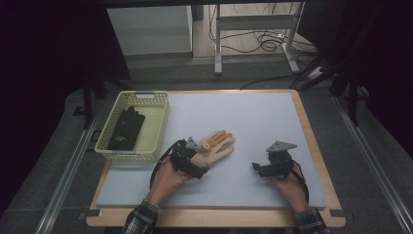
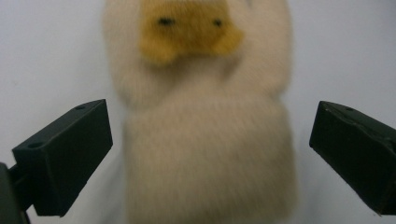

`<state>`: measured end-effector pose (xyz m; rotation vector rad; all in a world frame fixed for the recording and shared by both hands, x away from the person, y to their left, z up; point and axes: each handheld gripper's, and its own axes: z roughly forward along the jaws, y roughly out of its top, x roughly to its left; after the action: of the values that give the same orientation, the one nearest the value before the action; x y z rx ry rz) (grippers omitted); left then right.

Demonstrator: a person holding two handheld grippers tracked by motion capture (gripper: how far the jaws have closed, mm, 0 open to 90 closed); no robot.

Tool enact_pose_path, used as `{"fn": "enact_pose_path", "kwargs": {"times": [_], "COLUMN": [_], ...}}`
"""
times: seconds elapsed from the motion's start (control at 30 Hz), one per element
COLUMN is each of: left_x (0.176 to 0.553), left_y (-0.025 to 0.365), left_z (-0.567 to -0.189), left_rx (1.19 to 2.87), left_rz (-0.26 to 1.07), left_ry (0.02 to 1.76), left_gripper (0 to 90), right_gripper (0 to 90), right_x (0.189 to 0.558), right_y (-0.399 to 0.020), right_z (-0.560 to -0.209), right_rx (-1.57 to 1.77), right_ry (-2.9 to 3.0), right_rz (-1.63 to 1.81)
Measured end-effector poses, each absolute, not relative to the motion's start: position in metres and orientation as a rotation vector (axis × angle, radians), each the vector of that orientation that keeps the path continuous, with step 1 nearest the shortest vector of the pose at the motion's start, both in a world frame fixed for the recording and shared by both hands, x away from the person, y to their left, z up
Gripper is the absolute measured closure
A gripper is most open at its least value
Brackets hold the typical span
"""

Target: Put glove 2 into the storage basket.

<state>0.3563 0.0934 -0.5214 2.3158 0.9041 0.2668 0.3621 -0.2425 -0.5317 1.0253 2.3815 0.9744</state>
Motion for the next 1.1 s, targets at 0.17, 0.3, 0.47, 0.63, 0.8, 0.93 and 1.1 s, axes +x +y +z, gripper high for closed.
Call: {"fn": "enact_pose_path", "kwargs": {"times": [0.17,0.3,0.47,0.63,0.8,0.93,1.1], "left_x": [0.374,0.381,0.384,0.384,0.383,0.383,0.389], "left_y": [0.082,0.077,0.074,0.075,0.076,0.076,0.081], "left_z": [-0.531,-0.533,-0.526,-0.519,-0.516,-0.511,-0.498], "left_rx": [2.353,2.365,2.393,2.395,2.373,2.374,2.353], "left_rz": [0.247,0.243,0.225,0.197,0.123,0.148,0.173], "left_ry": [0.923,0.923,0.897,0.946,0.94,0.947,0.985], "left_gripper": [0.0,1.8,15.9,42.9,64.1,67.0,67.0], "right_gripper": [13.6,13.6,13.6,13.6,13.6,13.6,13.6], "right_x": [0.362,0.362,0.362,0.362,0.362,0.362,0.362], "right_y": [-0.243,-0.243,-0.243,-0.243,-0.243,-0.243,-0.243], "right_z": [-0.532,-0.532,-0.532,-0.532,-0.532,-0.532,-0.532], "right_rx": [1.026,1.026,1.025,1.025,1.026,1.027,1.026], "right_ry": [2.381,2.382,2.383,2.383,2.382,2.383,2.383], "right_rz": [0.975,0.975,0.975,0.974,0.975,0.974,0.975]}}
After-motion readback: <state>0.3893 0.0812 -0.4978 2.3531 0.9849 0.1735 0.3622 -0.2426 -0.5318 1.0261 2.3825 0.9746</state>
